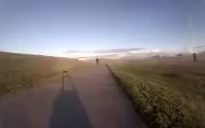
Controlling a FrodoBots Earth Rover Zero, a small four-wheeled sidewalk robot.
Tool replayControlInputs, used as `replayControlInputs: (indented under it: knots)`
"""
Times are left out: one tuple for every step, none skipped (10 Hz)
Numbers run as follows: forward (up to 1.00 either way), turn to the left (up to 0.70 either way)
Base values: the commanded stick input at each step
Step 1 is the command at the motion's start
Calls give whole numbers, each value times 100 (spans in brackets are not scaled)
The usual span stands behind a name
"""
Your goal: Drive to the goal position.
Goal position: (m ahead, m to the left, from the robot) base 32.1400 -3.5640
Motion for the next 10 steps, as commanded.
replayControlInputs:
  knots:
    - [70, 0]
    - [70, 0]
    - [70, 0]
    - [70, 0]
    - [70, 0]
    - [70, 0]
    - [70, 0]
    - [70, 0]
    - [70, 0]
    - [70, 0]
